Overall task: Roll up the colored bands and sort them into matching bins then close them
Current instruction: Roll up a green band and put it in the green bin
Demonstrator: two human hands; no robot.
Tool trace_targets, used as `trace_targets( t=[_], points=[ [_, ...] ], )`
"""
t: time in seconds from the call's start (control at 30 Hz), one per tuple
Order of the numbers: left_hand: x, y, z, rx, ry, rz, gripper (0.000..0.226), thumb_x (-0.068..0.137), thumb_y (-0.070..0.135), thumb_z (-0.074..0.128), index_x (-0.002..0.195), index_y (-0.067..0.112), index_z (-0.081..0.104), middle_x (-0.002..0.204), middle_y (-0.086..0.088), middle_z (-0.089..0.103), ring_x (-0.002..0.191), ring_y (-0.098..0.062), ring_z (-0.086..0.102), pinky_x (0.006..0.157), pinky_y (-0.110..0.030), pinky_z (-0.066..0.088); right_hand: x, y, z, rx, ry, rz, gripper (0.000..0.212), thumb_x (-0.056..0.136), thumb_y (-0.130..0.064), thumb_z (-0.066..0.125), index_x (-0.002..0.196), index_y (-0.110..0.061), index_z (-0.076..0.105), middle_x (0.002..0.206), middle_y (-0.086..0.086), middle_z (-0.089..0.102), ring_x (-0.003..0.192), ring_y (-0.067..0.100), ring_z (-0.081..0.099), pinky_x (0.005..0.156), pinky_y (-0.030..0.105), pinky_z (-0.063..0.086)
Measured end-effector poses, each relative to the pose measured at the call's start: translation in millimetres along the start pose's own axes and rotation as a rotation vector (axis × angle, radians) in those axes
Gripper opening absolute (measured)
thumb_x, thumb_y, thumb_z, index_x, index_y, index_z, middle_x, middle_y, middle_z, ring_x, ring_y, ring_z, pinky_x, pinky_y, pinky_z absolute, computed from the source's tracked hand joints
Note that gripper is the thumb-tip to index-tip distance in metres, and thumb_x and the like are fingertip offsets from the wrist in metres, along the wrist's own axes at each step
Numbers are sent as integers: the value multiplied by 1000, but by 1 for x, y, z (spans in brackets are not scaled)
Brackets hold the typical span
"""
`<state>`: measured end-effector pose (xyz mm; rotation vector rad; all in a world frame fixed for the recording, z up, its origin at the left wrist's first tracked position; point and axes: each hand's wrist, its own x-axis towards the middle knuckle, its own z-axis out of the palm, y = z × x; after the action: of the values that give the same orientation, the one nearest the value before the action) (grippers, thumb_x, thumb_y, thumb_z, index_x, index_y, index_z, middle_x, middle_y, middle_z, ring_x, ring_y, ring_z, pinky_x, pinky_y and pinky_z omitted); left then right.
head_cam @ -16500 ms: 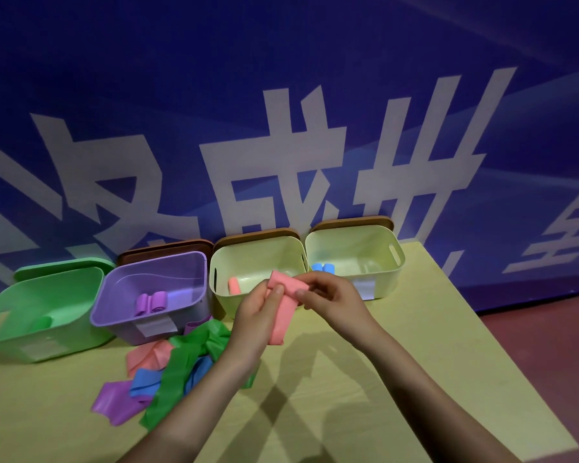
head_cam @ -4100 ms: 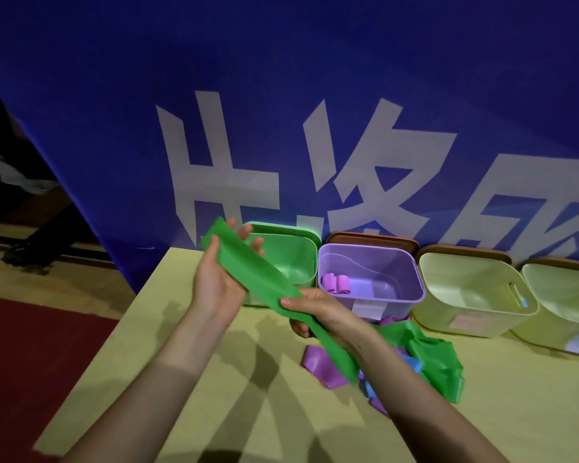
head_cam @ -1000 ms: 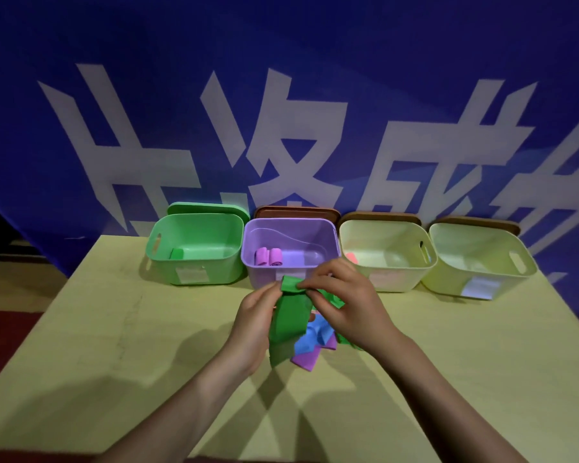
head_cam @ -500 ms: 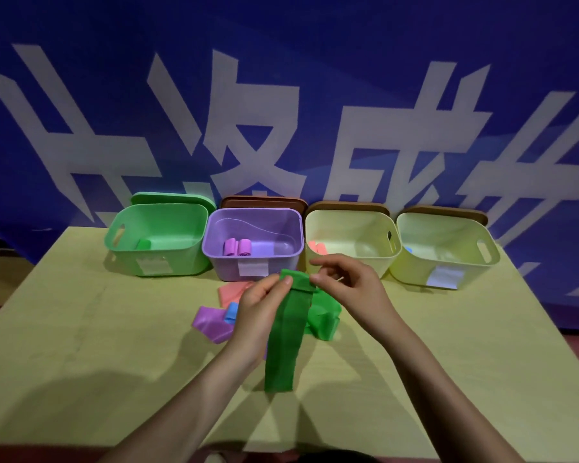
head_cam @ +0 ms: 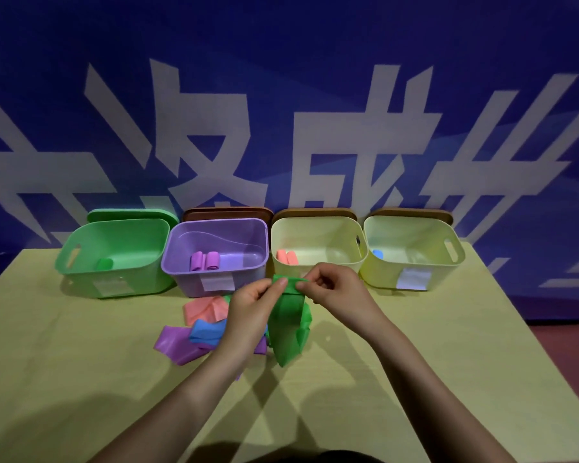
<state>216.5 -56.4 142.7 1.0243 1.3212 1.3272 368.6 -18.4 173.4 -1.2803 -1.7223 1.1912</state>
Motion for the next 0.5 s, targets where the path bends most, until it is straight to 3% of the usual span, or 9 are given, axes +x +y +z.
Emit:
trace_targets(
  t=[0.07, 0.13, 0.2, 0.27, 0.4, 0.5],
  points=[
    [6, 0, 4, -28, -8, -24, 81, 65, 67, 72, 88, -9, 58, 78, -17, 56, 77, -25, 51, 74, -40, 39, 2, -1, -8, 97, -12, -9, 19, 85, -16, 70, 71, -5, 63, 64, 7, 53, 61, 14, 48, 61, 26, 40],
    [7, 6, 8, -51, -13, -49, 57, 74, 55, 71, 87, 0, 66, 81, -33, 60, 78, -31, 58, 77, -45, 45, 4, 1, -11, 151, -24, -16, 22, 86, -15, 69, 74, 2, 62, 65, 9, 53, 61, 15, 49, 60, 26, 40],
    [8, 9, 10, -41, -23, -71, 30, 85, 39, 66, 86, 10, 72, 90, -32, 65, 85, -42, 64, 83, -53, 49, 6, 3, -9, 160, -42, -11, 22, 86, -13, 69, 77, 5, 60, 64, 10, 53, 59, 14, 50, 59, 24, 41],
    [10, 8, 9, -19, -32, -66, 33, 83, 43, 65, 86, 10, 71, 90, -33, 64, 85, -43, 63, 81, -53, 50, 9, 7, -4, 161, -41, -6, 19, 86, -10, 69, 72, -1, 59, 60, 5, 52, 56, 12, 50, 57, 23, 41],
    [14, 10, 3, 39, 9, 29, 32, 88, 36, 62, 80, 6, 68, 79, -35, 57, 71, -27, 55, 69, -41, 43, 16, 10, 9, 134, 11, -53, 32, 84, -11, 71, 62, -16, 49, 55, -4, 44, 54, 9, 39, 54, 24, 32],
    [14, 14, -8, 25, 24, 83, 48, 80, 43, 62, 80, -5, 64, 77, -37, 54, 69, -25, 52, 65, -38, 41, 17, 7, 21, 156, 38, -96, 35, 83, -10, 72, 61, -18, 46, 54, -9, 40, 55, 9, 35, 53, 23, 29]
  ],
)
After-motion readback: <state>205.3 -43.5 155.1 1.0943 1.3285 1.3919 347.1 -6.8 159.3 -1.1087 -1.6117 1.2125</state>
